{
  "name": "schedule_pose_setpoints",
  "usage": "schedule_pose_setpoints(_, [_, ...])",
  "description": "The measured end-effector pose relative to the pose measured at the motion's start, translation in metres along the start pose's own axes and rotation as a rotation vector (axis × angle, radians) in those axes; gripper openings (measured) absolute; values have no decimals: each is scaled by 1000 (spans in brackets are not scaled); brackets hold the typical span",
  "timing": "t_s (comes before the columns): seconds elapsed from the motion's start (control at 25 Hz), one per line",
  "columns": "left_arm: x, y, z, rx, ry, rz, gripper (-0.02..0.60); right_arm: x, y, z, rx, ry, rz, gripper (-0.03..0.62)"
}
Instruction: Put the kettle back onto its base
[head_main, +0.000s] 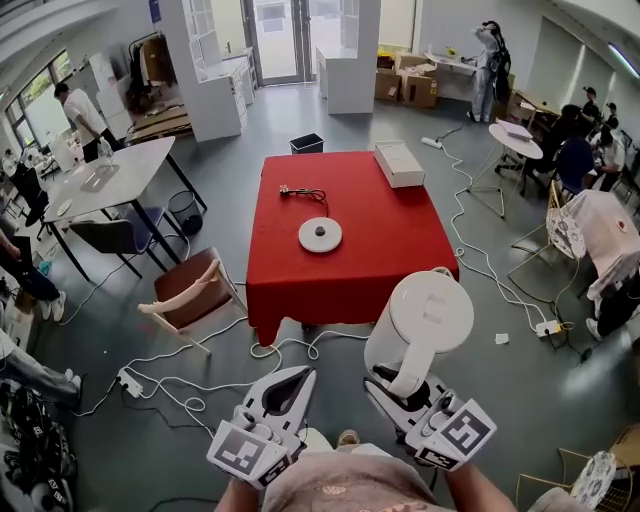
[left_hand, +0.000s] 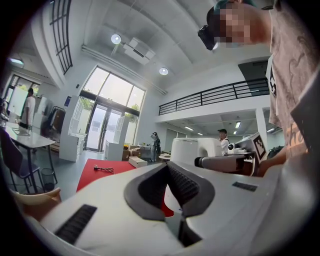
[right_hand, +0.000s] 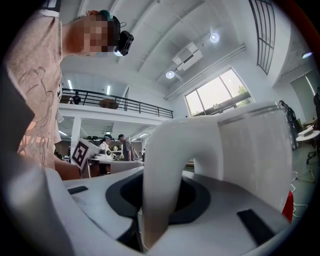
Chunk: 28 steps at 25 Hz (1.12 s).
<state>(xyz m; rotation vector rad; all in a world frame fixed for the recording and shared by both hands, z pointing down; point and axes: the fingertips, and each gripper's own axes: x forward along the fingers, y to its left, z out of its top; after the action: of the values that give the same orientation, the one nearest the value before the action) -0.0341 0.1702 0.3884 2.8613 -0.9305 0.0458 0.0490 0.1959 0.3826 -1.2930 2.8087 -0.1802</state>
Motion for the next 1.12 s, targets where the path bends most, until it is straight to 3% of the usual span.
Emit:
schedule_pose_setpoints(0.28, [13, 25, 5, 19, -40, 40, 2, 16, -19, 2, 9, 2, 17, 100])
schedule_pose_setpoints(0.68, [54, 66, 11, 20, -46, 23, 2, 55, -55, 8, -11, -7, 23, 100])
schedule_pose_setpoints(0.88, [75, 92, 10, -8, 17, 10, 2, 83, -74, 11, -13, -3, 26, 100])
schedule_pose_setpoints(1.12, [105, 133, 19, -4, 23, 1, 2, 121, -104, 18, -1, -21, 19, 100])
